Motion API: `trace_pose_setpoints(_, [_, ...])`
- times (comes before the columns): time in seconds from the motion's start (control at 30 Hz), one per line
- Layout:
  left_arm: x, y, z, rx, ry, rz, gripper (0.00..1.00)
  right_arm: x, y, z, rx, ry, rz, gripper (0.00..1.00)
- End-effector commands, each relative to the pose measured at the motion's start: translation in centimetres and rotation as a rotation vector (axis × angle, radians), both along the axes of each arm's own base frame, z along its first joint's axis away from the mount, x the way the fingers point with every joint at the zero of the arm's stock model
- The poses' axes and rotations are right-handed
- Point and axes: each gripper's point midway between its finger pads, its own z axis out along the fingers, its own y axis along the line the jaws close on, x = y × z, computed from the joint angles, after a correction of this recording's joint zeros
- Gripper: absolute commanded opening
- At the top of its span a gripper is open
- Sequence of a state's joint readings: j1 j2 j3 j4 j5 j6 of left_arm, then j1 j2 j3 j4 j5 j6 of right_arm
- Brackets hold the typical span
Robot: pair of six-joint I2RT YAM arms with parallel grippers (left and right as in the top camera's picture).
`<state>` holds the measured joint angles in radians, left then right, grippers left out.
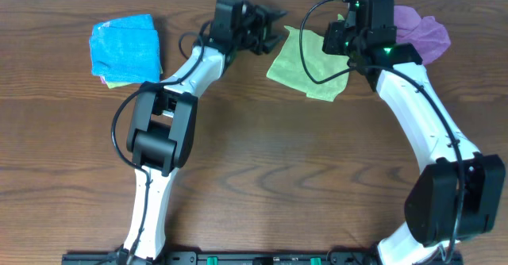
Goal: Fold the cloth
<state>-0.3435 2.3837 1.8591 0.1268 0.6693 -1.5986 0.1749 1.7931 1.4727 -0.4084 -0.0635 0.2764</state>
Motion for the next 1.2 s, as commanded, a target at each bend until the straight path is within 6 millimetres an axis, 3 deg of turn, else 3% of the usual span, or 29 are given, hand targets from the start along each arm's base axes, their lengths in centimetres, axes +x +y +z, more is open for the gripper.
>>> trace_pose_setpoints(0.0, [0.8,0.2,-0.1,0.093,-0.051,-0.003,0.62,0.2,0.6,1.1,-0.010,-0.025,0.021,0.01])
trace_pose_setpoints(0.13, [0.6,-0.3,-0.8,0.113,-0.034,0.004,0.61,0.1,1.1,1.1,-0.003,-0.025,0.034,0.01])
trace_pose_setpoints(0.53, [-1.8,-5.4,-4.9,0.140,0.008,-0.037,0.62,-0.9,2.4,2.2,0.009,-0.029,0.069,0.01])
trace_pose_setpoints(0.87, [-0.2,-4.4,-5.2,0.226,-0.065,0.059,0.61,-1.8,2.2,3.4,0.004,-0.036,0.077,0.01])
trace_pose_setpoints(1.17, [0.5,-4.0,-5.2,0.260,-0.102,0.100,0.52,-2.9,2.0,4.8,0.000,-0.044,0.081,0.01])
